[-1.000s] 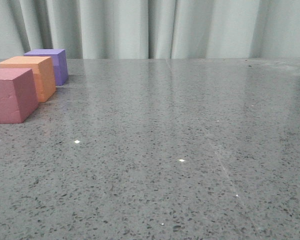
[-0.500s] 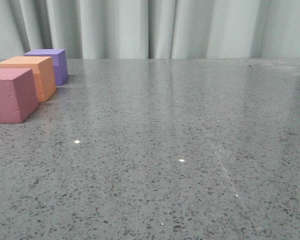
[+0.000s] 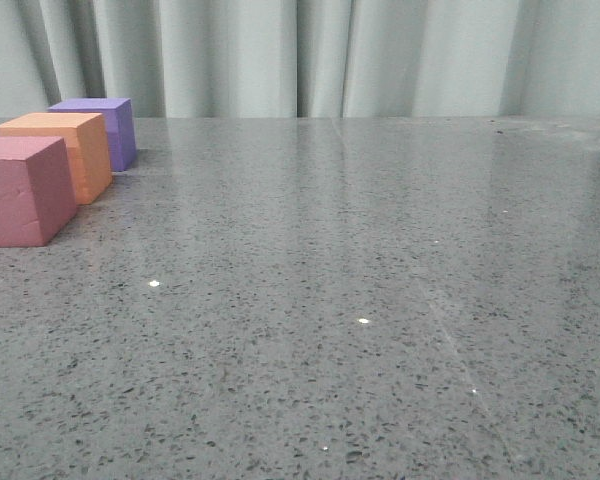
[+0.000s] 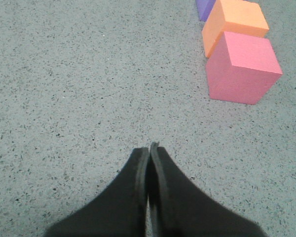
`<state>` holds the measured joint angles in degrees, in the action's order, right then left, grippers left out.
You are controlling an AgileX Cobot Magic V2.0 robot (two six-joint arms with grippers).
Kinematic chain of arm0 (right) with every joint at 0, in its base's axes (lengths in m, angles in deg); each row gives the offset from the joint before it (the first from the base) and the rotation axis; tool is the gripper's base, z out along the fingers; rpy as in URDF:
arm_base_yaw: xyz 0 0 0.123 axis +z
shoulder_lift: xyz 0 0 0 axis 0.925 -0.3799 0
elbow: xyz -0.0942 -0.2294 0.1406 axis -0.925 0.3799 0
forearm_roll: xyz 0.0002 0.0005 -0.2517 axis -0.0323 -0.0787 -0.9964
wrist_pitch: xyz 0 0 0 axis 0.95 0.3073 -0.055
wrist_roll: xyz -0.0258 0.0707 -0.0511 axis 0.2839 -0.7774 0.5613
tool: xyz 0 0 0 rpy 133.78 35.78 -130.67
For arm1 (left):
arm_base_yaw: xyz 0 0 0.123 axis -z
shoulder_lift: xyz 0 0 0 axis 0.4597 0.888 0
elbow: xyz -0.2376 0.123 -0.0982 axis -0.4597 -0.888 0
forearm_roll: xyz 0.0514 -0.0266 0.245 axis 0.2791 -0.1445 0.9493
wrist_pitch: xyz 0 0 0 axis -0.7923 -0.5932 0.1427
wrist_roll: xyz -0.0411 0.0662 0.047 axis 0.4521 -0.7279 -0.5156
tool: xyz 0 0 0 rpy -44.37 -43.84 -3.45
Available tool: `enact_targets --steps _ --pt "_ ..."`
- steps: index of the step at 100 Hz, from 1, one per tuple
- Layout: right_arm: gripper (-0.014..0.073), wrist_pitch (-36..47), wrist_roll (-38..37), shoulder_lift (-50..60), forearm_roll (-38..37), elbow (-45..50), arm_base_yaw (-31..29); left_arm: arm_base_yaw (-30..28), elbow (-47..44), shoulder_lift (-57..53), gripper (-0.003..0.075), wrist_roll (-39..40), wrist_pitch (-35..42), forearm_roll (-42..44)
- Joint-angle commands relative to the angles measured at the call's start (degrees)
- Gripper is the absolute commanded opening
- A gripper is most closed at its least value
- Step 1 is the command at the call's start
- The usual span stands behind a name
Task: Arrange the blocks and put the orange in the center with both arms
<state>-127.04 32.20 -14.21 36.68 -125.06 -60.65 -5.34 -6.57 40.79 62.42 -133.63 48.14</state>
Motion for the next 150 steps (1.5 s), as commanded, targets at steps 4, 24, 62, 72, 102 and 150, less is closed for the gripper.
enact_targets --steps 4,24,62,72,102,150 --pt "-0.0069 2.32 0.25 -0.10 -0.33 -1.18 0.05 -0.06 1.36 0.76 -0.0019 0.48 3.88 0.89" --pt "-0.0069 2.32 0.25 -0.10 -0.33 -1.18 0.05 -0.06 1.36 0.76 -0.0019 0.48 3.88 0.89" --pt "-0.0069 2.32 0.25 -0.10 -0.33 -1.18 0.05 -0.06 1.36 0.76 -0.0019 0.48 3.88 0.89" --pt "-0.0069 2.32 0.25 -0.10 -0.33 -1.18 0.05 -0.06 1.36 0.76 -0.0019 0.48 3.88 0.89" --pt "-0.0069 2.32 0.25 -0.10 -0.33 -1.18 0.05 -0.31 -4.22 -0.63 -0.0019 -9.02 15.44 5.12" --pt "-0.0069 2.32 0.25 -0.10 -0.33 -1.18 0.05 -24.46 -27.51 -11.74 -0.0019 -40.02 55.87 -18.45"
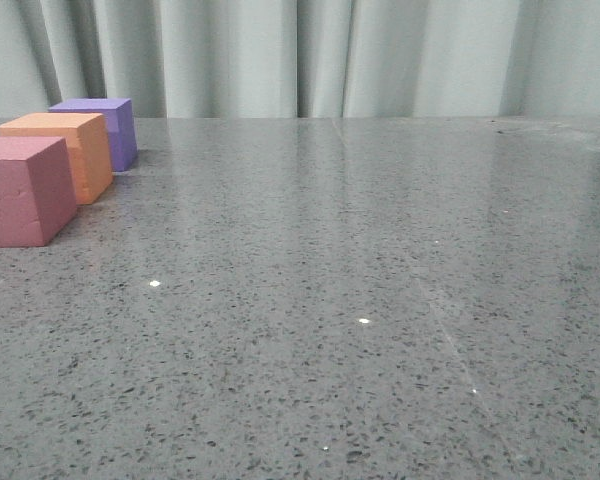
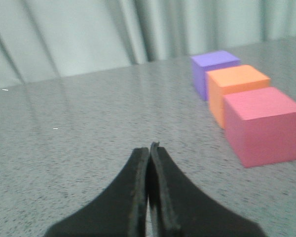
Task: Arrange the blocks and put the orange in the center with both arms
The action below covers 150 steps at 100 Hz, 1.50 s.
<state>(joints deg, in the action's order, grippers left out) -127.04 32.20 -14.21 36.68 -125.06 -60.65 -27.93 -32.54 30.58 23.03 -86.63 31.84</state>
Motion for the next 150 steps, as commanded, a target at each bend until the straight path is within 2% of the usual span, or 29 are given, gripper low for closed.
enact_targets --steps 1,22,43,150 --pt "-0.0069 2.32 0.25 -0.10 -0.33 -1.18 0.05 -2.01 -2.13 -1.78 -0.0019 -0.52 8.88 -2.25" --pt "-0.0069 2.11 0.25 -0.15 -0.33 -1.18 0.05 -1.26 -8.58 -4.79 -0.0019 8.67 10.02 1.75" --pt "-0.0069 2.11 0.25 -0.22 -0.33 -1.18 0.05 3.39 -9.08 -4.79 -0.0019 8.89 8.96 1.60" --pt "-0.0069 2.11 0.25 -0.22 -0.33 -1.18 0.05 3.40 -9.08 -4.79 -0.0019 8.89 9.46 1.62"
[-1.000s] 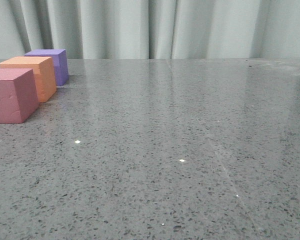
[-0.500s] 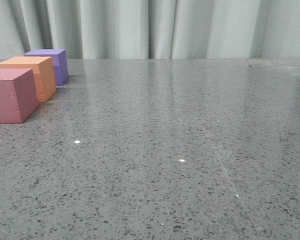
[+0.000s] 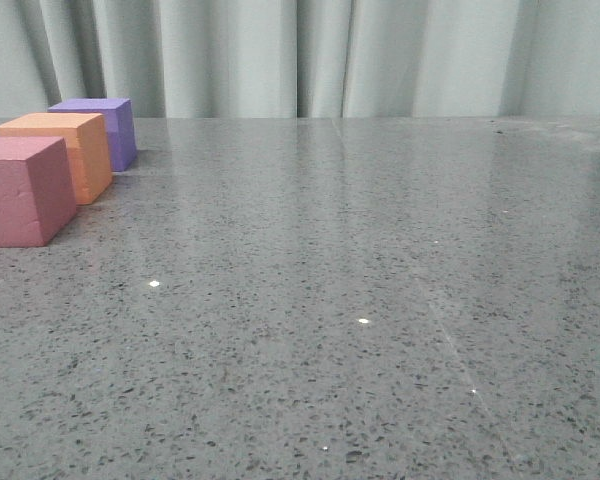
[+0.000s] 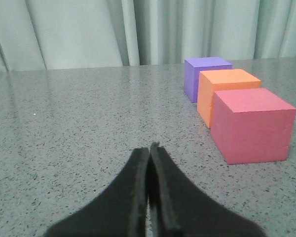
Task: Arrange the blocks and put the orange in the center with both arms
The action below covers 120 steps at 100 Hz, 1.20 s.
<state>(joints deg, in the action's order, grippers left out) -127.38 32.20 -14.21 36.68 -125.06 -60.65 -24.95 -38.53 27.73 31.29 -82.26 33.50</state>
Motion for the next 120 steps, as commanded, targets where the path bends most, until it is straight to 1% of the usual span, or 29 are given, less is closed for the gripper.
enact_targets --steps 1,35,40,48,62,76,83,93,109,120 --pt "-0.0069 2.45 0.25 -0.22 -0.33 -1.18 0.05 0.42 -3.10 -1.95 -0.0019 0.63 5.08 -0.04" --pt "-0.0069 3.10 0.30 -0.22 -0.97 -1.12 0.05 0.42 -3.10 -1.95 -0.0019 0.63 5.08 -0.04" --pt "-0.0069 5.92 0.30 0.44 -1.30 -0.56 0.05 0.42 -3.10 -1.95 -0.0019 0.63 5.08 -0.04" --pt "-0.0069 16.51 0.30 3.23 -1.30 2.11 0.05 0.42 -3.10 -1.95 -0.0019 0.63 5.08 -0.04" --pt "-0.0069 33.61 0.30 10.24 -1.25 10.94 0.05 0.42 -3.10 -1.95 -0.0019 0.63 5.08 -0.04" --pt "-0.0069 44.72 0.30 18.59 -1.25 20.70 0.05 0.42 -3.10 -1.95 -0.0019 0.63 5.08 -0.04" --pt "-0.0069 48.65 0.30 23.35 -1.25 26.12 0.05 0.42 -3.10 -1.95 -0.0019 0.63 5.08 -0.04" --pt "-0.0069 52.09 0.30 29.39 -1.25 31.55 0.05 0.42 -3.10 -1.95 -0.0019 0.63 5.08 -0.04" --pt "-0.0069 54.26 0.30 38.06 -0.06 38.98 0.05 0.42 -3.10 -1.95 -0.0019 0.63 5.08 -0.04" --pt "-0.0069 56.37 0.30 37.69 0.87 42.31 -0.12 0.42 -3.10 -1.95 -0.0019 0.63 5.18 -0.04"
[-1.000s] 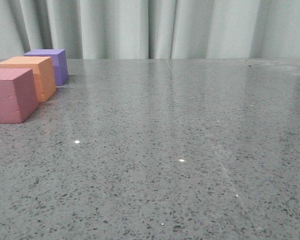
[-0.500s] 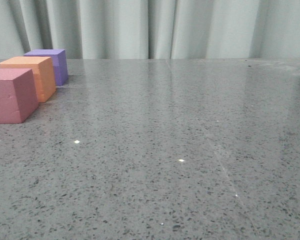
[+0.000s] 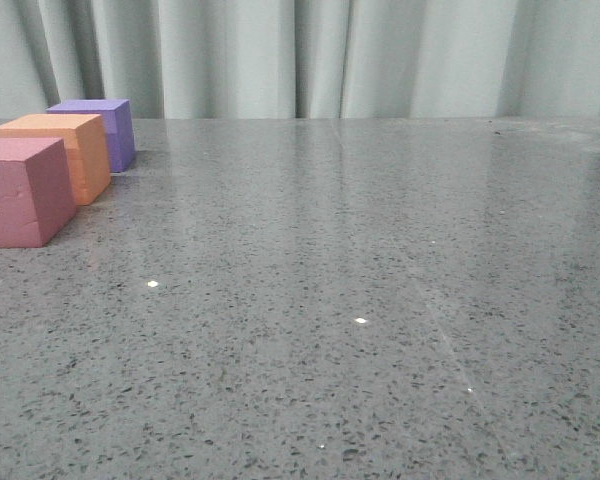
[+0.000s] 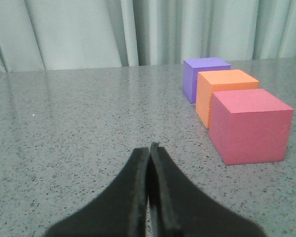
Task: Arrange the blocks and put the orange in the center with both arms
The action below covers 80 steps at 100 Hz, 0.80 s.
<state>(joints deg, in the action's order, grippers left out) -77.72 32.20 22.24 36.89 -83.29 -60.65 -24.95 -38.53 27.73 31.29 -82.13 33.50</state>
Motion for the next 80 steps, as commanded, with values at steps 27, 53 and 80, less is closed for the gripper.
enact_targets --steps 27,53,80 --pt "-0.0069 13.02 0.30 1.28 2.89 5.74 -0.12 0.42 -3.10 -1.95 -0.0019 0.63 5.06 -0.04" --pt "-0.0069 14.91 0.30 1.28 2.89 6.00 -0.12 0.42 -3.10 -1.95 -0.0019 0.63 5.06 -0.04" --pt "-0.0069 15.12 0.30 1.28 2.89 6.00 -0.12 0.42 -3.10 -1.95 -0.0019 0.63 5.06 -0.04"
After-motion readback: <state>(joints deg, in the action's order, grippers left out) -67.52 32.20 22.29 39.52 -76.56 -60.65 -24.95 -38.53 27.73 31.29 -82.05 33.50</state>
